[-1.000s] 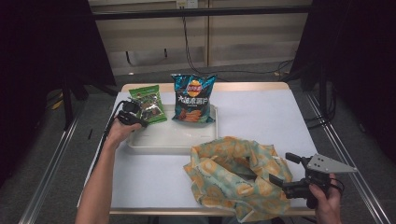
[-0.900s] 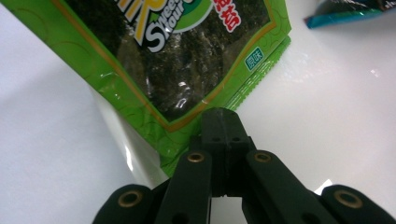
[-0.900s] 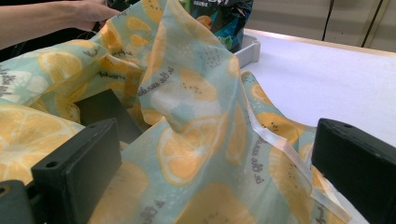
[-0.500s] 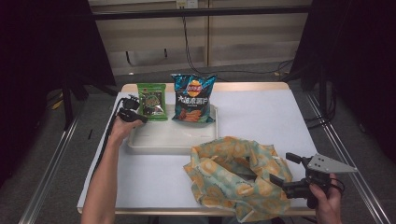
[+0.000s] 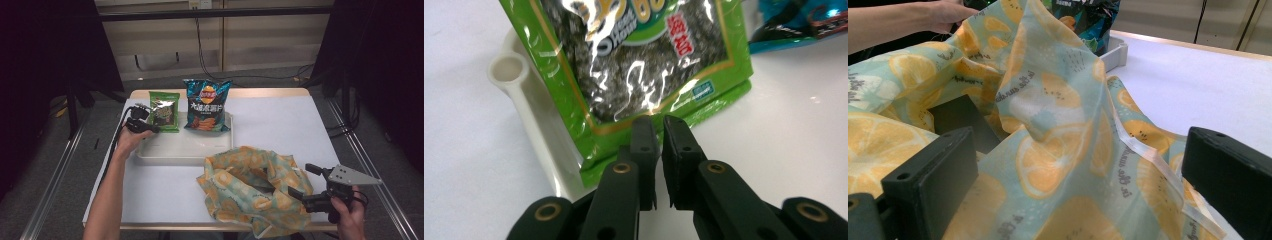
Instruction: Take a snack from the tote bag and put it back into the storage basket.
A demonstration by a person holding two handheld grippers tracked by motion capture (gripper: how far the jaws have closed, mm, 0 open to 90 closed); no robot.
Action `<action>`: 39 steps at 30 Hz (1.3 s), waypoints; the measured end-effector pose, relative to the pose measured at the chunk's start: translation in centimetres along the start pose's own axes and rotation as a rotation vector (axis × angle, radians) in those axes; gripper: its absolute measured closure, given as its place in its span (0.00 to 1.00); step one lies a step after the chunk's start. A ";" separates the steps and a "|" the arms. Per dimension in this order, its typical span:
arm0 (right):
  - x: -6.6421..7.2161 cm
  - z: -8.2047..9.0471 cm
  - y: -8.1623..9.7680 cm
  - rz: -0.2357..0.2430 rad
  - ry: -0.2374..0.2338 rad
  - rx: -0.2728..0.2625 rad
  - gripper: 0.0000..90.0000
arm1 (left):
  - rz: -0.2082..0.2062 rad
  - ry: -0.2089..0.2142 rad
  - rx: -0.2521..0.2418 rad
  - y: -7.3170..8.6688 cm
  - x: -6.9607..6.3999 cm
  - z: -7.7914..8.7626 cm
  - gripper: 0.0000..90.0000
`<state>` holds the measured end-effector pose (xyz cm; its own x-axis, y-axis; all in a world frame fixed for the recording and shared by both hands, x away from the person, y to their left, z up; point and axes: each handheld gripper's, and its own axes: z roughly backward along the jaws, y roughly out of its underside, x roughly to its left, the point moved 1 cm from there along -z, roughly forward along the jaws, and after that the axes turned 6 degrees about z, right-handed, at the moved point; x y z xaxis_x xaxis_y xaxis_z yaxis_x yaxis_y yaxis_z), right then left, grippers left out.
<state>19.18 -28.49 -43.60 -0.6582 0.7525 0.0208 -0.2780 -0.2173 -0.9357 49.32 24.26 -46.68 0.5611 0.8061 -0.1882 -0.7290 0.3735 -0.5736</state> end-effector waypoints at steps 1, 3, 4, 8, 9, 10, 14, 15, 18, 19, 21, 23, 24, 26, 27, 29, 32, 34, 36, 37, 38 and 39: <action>0.0 0.0 0.0 0.002 0.000 -0.002 0.01 | -0.002 0.004 -0.009 0.1 -0.1 0.1 0.92; 0.0 0.0 0.0 0.000 0.003 -0.003 0.01 | 0.000 0.005 -0.014 0.2 -0.2 0.4 0.91; 0.0 0.0 0.0 -0.003 0.005 -0.004 0.01 | 0.006 0.007 -0.026 0.2 -0.3 0.6 0.90; -0.1 0.0 -0.1 -0.005 0.008 -0.006 0.01 | -0.013 0.024 -0.059 0.2 -1.1 1.6 0.86; -0.1 0.0 -0.1 -0.005 0.008 -0.006 0.01 | -0.013 0.024 -0.059 0.2 -1.1 1.6 0.85; -0.1 0.1 -0.2 -0.003 0.008 -0.005 0.01 | -0.020 0.031 -0.068 0.2 -1.8 2.0 0.85; -0.1 0.1 -0.4 -0.004 0.011 -0.010 0.01 | -0.041 0.069 -0.118 0.3 -3.3 3.1 0.85; 0.0 0.1 -0.5 -0.007 0.009 -0.012 0.02 | -0.039 0.080 -0.126 0.4 -3.6 3.3 0.86; 0.0 0.1 -0.7 0.006 0.003 -0.011 0.02 | -0.060 0.106 -0.168 0.8 -4.6 4.2 0.86; 0.1 0.1 -0.7 0.001 0.011 -0.013 0.01 | -0.084 0.100 -0.174 1.0 -5.2 4.5 0.86; 0.0 0.1 -0.8 -0.005 0.032 -0.010 0.01 | -0.083 0.134 -0.189 1.4 -5.8 4.9 0.86; -0.1 0.0 -0.9 -0.004 0.032 -0.010 0.02 | -0.089 0.145 -0.207 1.8 -6.4 5.1 0.85; -0.1 0.0 -0.9 -0.004 0.032 -0.010 0.02 | -0.089 0.145 -0.207 1.8 -6.4 5.1 0.84; -0.1 -0.2 -1.3 0.001 0.027 -0.008 0.05 | -0.095 0.162 -0.218 2.5 -7.1 5.2 0.82; 0.0 -0.3 -1.4 0.004 0.024 -0.005 0.05 | -0.096 0.165 -0.224 2.6 -7.2 5.3 0.82; 0.1 -0.5 -1.7 0.004 0.006 0.001 0.07 | -0.104 0.167 -0.229 3.0 -7.9 5.5 0.80; 0.2 -0.9 -2.0 0.014 -0.009 0.012 0.10 | -0.118 0.204 -0.249 3.4 -9.0 5.9 0.80; 0.3 -1.1 -2.3 0.020 -0.016 0.019 0.11 | -0.138 0.219 -0.250 3.6 -9.9 6.1 0.79; 0.3 -1.4 -2.7 0.024 -0.023 0.019 0.13 | -0.175 0.236 -0.251 3.9 -11.1 6.5 0.78; 0.4 -1.5 -2.9 0.031 -0.031 0.022 0.14 | -0.183 0.255 -0.261 4.0 -11.6 6.7 0.77; 0.5 -1.6 -3.1 0.038 -0.036 0.024 0.15 | -0.179 0.279 -0.278 4.1 -12.0 7.1 0.77; 0.6 -1.6 -3.3 0.045 -0.045 0.028 0.15 | -0.179 0.279 -0.278 4.1 -12.0 7.1 0.78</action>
<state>20.87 -26.29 -41.04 -0.7010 0.7132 -0.0047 -0.2663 -0.2678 -0.9259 36.85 19.33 -41.13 0.7817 0.5702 -0.2526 -0.4982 0.3273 -0.8029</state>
